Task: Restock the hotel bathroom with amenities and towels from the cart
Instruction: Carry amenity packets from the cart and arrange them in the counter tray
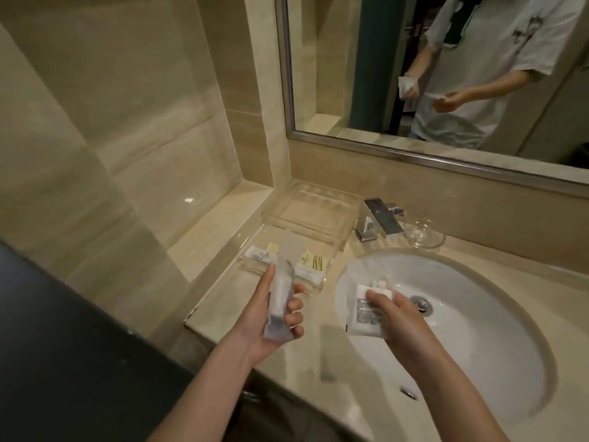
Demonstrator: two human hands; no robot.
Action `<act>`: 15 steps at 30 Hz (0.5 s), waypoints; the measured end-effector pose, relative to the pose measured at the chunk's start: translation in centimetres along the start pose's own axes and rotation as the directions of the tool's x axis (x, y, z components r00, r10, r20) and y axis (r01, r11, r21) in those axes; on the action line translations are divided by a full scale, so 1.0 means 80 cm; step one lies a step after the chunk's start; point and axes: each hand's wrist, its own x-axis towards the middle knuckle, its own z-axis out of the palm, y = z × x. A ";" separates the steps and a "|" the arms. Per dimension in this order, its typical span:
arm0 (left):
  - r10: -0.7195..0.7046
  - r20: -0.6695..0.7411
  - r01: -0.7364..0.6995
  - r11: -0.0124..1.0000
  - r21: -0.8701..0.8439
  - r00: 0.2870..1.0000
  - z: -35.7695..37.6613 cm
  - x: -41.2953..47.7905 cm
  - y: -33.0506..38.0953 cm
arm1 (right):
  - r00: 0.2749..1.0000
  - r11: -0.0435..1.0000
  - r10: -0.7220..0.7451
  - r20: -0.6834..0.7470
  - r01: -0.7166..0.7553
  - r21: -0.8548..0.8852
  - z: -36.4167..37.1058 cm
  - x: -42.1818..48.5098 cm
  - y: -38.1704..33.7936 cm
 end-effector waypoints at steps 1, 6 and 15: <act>-0.006 0.003 0.006 1.000 -0.018 1.000 -0.001 0.007 0.002 | 1.000 1.000 0.012 0.013 -0.012 0.024 0.002 0.010 -0.005; -0.091 0.151 0.096 0.995 -0.023 0.984 -0.003 0.052 0.014 | 0.992 0.990 0.056 0.109 -0.070 0.126 0.019 0.065 -0.027; -0.274 0.466 0.307 0.952 0.006 0.841 -0.033 0.112 0.063 | 0.972 0.993 0.069 0.224 -0.089 0.080 0.071 0.143 -0.054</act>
